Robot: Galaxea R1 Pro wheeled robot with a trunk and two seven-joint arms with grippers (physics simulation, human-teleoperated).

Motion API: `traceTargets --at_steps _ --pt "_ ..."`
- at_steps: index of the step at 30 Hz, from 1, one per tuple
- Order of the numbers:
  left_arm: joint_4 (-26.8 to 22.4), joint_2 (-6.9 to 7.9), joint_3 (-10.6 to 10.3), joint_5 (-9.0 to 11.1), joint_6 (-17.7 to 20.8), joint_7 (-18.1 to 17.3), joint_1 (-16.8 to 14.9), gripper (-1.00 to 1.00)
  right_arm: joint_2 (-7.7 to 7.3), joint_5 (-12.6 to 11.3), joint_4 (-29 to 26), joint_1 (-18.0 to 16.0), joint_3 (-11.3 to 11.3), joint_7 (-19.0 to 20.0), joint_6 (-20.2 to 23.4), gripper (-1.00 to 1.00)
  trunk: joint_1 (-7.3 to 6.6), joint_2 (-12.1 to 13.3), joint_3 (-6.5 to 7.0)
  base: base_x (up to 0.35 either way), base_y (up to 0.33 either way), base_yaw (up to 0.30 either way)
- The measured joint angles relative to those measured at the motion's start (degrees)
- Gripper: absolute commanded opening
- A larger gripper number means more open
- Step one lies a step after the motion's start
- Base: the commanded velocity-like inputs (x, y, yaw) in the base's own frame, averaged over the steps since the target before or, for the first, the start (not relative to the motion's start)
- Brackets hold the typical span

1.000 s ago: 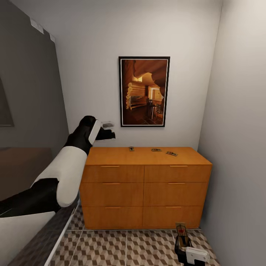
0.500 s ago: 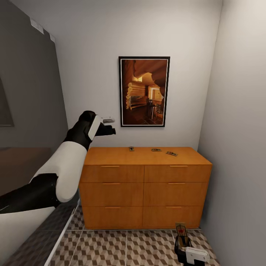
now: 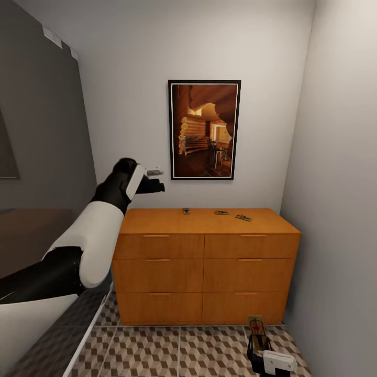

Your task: Take the four mousetraps from the cabinet in the bathroom and place them on the bathroom floor. Make sure all four end up on the same floor surface, and ensure that at least two of them are either under or directly next to the same bathroom sink.

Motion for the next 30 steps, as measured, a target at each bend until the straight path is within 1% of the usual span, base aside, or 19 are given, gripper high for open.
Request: traceTargets --at_steps 4,6,7,8,9,11,12,13,14,18,30 --pt "1.7 0.00 0.0 0.0 -0.1 -0.4 0.1 1.00 0.00 0.7 0.3 0.2 0.5 0.0 0.0 -1.00 0.00 0.0 0.00 0.000 0.000 0.000" --pt "2.6 0.01 -0.2 0.1 -0.1 -2.5 0.1 1.00 0.00 1.1 0.7 0.2 0.8 0.0 0.0 -1.00 0.00 0.0 0.00 0.000 0.000 0.000" --pt "3.2 0.00 -0.5 0.2 -0.2 -4.5 0.1 1.00 0.00 1.2 0.9 0.2 0.9 0.0 0.0 -1.00 0.00 0.0 0.00 0.000 0.000 0.000" --pt "3.4 -0.01 -0.8 0.2 -0.2 -5.6 0.1 1.00 0.00 1.2 0.9 0.2 0.9 0.0 0.0 -1.00 0.00 0.0 0.00 0.000 0.000 0.000" --pt "3.9 -0.02 -1.4 0.3 -0.3 -7.8 0.1 1.00 0.00 1.3 1.0 0.2 1.0 0.0 0.0 -1.00 0.00 0.0 0.00 0.000 0.000 0.000" --pt "4.2 -0.02 -2.3 0.2 -0.3 -10.1 0.1 1.00 0.00 1.3 1.0 0.2 1.0 0.0 0.0 -1.00 0.00 0.0 0.00 0.000 0.000 0.000" --pt "4.4 -0.02 -3.3 0.2 -0.4 -11.9 0.1 1.00 0.00 1.3 1.1 0.2 1.0 0.0 0.0 -1.00 0.00 0.0 0.00 0.000 0.000 0.000" --pt "4.4 -0.03 -3.7 0.1 -0.4 -12.6 0.1 1.00 0.00 1.3 1.1 0.2 1.0 0.0 0.0 -1.00 0.00 0.0 0.00 0.000 0.000 0.000" --pt "4.6 -0.05 -5.0 0.2 -0.4 -14.5 0.1 1.00 0.00 1.4 1.1 0.2 1.0 0.0 0.0 -1.00 0.00 0.0 0.00 0.000 0.000 0.000" --pt "4.6 -0.06 -5.6 0.1 -0.4 -15.1 0.1 1.00 0.00 1.4 1.1 0.2 1.0 0.0 -0.1 -1.00 0.00 0.0 0.00 0.000 0.000 0.000" --pt "4.6 -0.06 -6.0 -0.2 -0.5 -15.1 0.1 1.00 0.00 1.4 1.1 0.2 1.0 0.0 -0.1 -1.00 0.00 0.0 0.00 0.000 0.000 0.000"
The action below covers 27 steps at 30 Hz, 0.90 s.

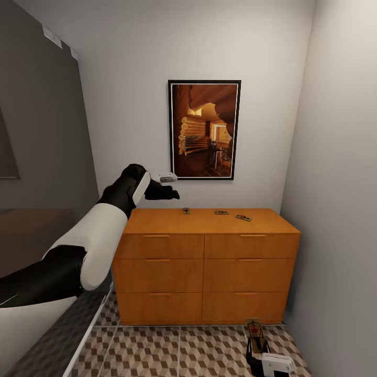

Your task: Take the four mousetraps from the cabinet in the bathroom and place them on the bathroom floor. Make sure all four end up on the same floor surface, and ensure that at least two of them are either under or directly next to the same bathroom sink.

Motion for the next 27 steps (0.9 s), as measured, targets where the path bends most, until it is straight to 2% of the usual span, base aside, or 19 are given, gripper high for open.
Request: traceTargets --at_steps 6,8,11,12,13,14,17,19,21,27 --pt "0.1 0.00 0.0 -0.1 0.0 0.0 0.0 1.00 0.00 0.1 0.4 0.1 0.1 0.2 -0.1 -1.00 -0.01 0.0 0.00 0.044 0.000 0.000" --pt "0.1 0.00 0.0 -0.1 0.0 0.0 0.1 1.00 0.00 0.8 1.3 0.5 0.4 0.9 -0.4 -1.00 0.00 0.0 0.00 0.022 0.000 0.000" --pt "0.1 0.00 -0.1 -0.1 0.0 0.1 0.2 1.00 0.00 3.4 2.5 2.3 1.5 2.3 -1.5 -1.00 0.00 0.0 0.00 0.010 0.000 0.000" --pt "0.1 0.00 -0.1 -0.1 0.0 0.1 0.3 1.00 0.00 6.6 2.9 4.4 2.6 2.8 -2.5 -1.00 0.00 0.0 -0.01 0.004 0.000 0.000" --pt "0.1 0.00 -0.1 -0.1 0.0 0.1 0.3 1.00 -0.04 7.5 2.9 5.4 2.4 2.9 -3.2 -1.00 0.00 0.0 -0.01 0.003 0.000 0.000" --pt "0.1 0.00 -0.1 -0.2 0.0 0.1 0.3 1.00 -0.17 9.4 3.1 7.2 2.8 3.0 -4.4 -1.00 0.00 0.0 -0.01 0.002 0.000 0.000" --pt "0.2 0.00 -0.1 -0.2 0.0 0.1 0.5 1.00 -0.51 11.8 3.5 12.3 2.9 3.1 -9.2 -1.00 0.00 0.0 -0.01 0.000 0.000 0.000" --pt "0.2 0.00 -0.1 -0.2 -0.1 0.1 0.5 1.00 -0.82 12.2 4.1 14.6 2.9 3.2 -11.8 -1.00 0.00 0.0 -0.01 0.000 0.000 0.000" --pt "0.2 0.00 -0.1 -0.2 -0.1 0.1 0.6 1.00 -1.35 12.7 4.5 22.3 3.0 3.2 -12.0 -1.00 0.00 0.0 -0.03 0.000 0.000 0.000" --pt "0.3 0.00 -0.1 -0.2 -0.1 0.2 0.8 1.00 -1.63 12.7 2.7 24.8 2.8 3.1 -12.1 -1.00 0.00 0.0 -0.02 0.000 0.000 0.000"
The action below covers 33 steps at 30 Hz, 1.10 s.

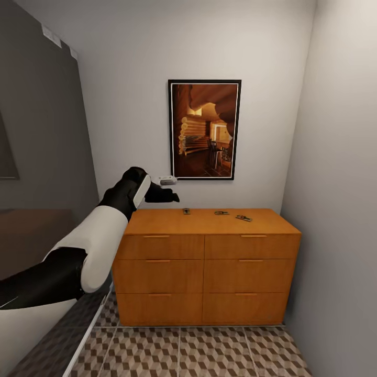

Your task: Take the four mousetraps from the cabinet in the bathroom and place them on the bathroom floor. Make sure all four end up on the same floor surface, and ensure that at least two of them are either under or directly next to the same bathroom sink.

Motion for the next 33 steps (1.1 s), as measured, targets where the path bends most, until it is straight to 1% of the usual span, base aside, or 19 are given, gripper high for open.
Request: traceTargets --at_steps 3,4,5,7,9,12,14,16,18,21,22,23,24,25,26,27,28,31,33 --pt "0.2 0.00 0.0 -0.1 0.0 0.1 0.1 1.00 0.00 -0.5 -0.4 0.3 -1.3 -0.1 0.0 -1.00 0.00 0.0 0.00 0.000 0.000 0.000" --pt "0.7 0.00 0.0 -0.1 0.0 1.2 0.1 1.00 0.03 -2.3 -1.1 0.1 -4.7 -0.1 0.0 -1.00 0.00 0.0 0.00 0.000 0.000 0.000" --pt "0.8 0.00 0.0 -0.1 0.0 2.7 0.1 1.00 0.04 -3.2 -1.3 -0.4 -6.5 0.0 0.0 -1.00 0.00 0.0 0.00 0.000 0.000 0.000" --pt "1.0 0.00 0.0 0.0 0.0 4.8 0.1 1.00 0.00 -4.2 -1.5 -1.2 -8.7 0.1 0.0 -1.00 0.00 0.0 0.00 0.000 0.000 0.000" --pt "1.0 0.00 0.0 0.1 0.0 6.1 0.1 1.00 -0.05 -4.6 -1.6 -1.7 -9.6 0.3 0.0 -1.00 0.00 0.0 0.00 0.000 0.000 0.000" --pt "1.1 0.00 0.0 0.2 0.0 7.7 0.1 1.00 -0.76 -5.2 -1.6 -2.4 -10.8 1.9 0.0 -1.00 0.00 0.0 0.00 0.000 0.000 0.000" --pt "1.1 0.01 0.0 0.2 0.0 8.0 0.1 1.00 -1.22 -5.4 -1.5 -2.8 -11.5 4.2 0.0 -1.00 0.00 0.0 0.00 0.000 0.000 0.000" --pt "1.2 0.01 0.0 0.3 0.0 8.2 0.1 1.00 -1.79 -6.8 -1.5 -3.8 -12.2 7.4 0.0 -1.00 0.00 0.0 0.00 0.000 0.000 0.000" --pt "1.2 0.01 0.0 0.3 -0.1 8.3 0.1 1.00 -2.23 -9.2 -1.5 -4.9 -13.0 11.6 0.0 -1.00 0.00 0.0 0.00 0.000 0.000 0.000" --pt "1.2 0.01 0.0 0.3 -0.1 8.4 0.3 1.00 -2.63 -15.9 -1.5 -5.9 -14.4 22.6 0.0 -1.00 0.00 0.0 0.00 0.000 0.000 0.000" --pt "1.2 0.01 0.0 0.3 -0.1 8.4 0.3 1.00 -2.68 -17.1 -1.5 -5.9 -14.8 24.6 0.0 -1.00 0.00 0.0 0.00 0.000 0.000 0.000" --pt "1.2 0.01 0.0 0.3 -0.1 8.4 0.3 1.00 -2.84 -19.5 -1.5 -6.0 -15.5 28.3 0.0 -1.00 0.00 0.0 0.00 0.000 0.000 0.000" --pt "1.2 0.01 0.0 0.3 -0.1 8.4 0.3 1.00 -3.01 -20.8 -1.4 -6.0 -15.8 30.1 0.0 -1.00 0.00 0.0 0.00 0.000 0.000 0.000" --pt "1.1 0.01 0.0 0.3 -0.1 8.4 0.4 1.00 -3.52 -23.5 -1.4 -5.8 -16.3 33.2 0.0 -1.00 0.00 0.0 0.00 0.000 0.000 0.000" --pt "1.1 0.01 0.0 0.3 -0.1 8.4 0.4 1.00 -3.82 -24.8 -1.4 -5.7 -16.4 34.8 0.0 -1.00 0.00 0.0 0.00 0.000 0.000 0.000" --pt "1.1 0.01 0.0 0.3 -0.1 8.4 0.4 1.00 -4.36 -27.5 -1.4 -5.4 -16.6 37.6 0.0 -1.00 0.00 0.0 0.00 0.000 0.000 0.000" --pt "1.1 0.01 0.0 0.3 -0.1 8.4 0.4 1.00 -4.58 -28.6 -1.4 -5.1 -16.6 38.9 0.0 -1.00 0.00 0.0 0.00 0.000 0.000 0.000" --pt "1.1 0.01 0.0 0.3 -0.1 8.4 0.4 1.00 -5.08 -33.4 -1.4 -2.8 -16.6 43.2 0.0 -1.00 0.00 0.0 0.00 0.000 0.000 0.000" --pt "1.1 0.01 0.0 0.3 -0.1 8.5 0.4 1.00 -5.17 -35.0 -1.5 -1.6 -16.5 44.4 0.0 -1.00 0.00 0.0 0.00 0.000 0.000 0.000"
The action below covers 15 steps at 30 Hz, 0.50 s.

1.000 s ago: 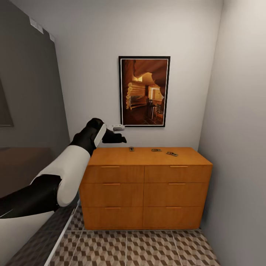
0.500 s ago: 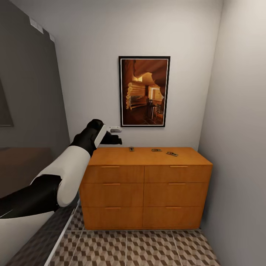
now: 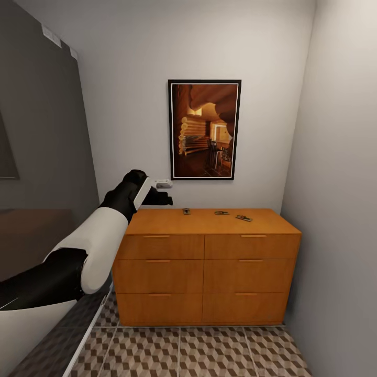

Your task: Take the four mousetraps from the cabinet in the bathroom and place them on the bathroom floor. Make sure all four end up on the same floor surface, and ensure that at least two of them are either under or directly next to the same bathroom sink.

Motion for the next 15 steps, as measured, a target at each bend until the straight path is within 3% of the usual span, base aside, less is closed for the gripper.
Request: traceTargets --at_steps 8,15 --pt "0.0 0.00 0.0 0.0 0.0 0.0 0.0 1.00 -0.15 -1.7 -0.1 1.2 -0.1 1.2 0.0 -1.00 0.00 0.0 0.00 0.000 0.000 0.000" --pt "0.0 0.00 0.0 0.0 0.0 0.0 0.0 1.00 -0.10 -1.7 -0.1 1.2 -0.1 1.1 0.0 -1.00 0.00 0.0 0.00 0.000 0.000 0.000"
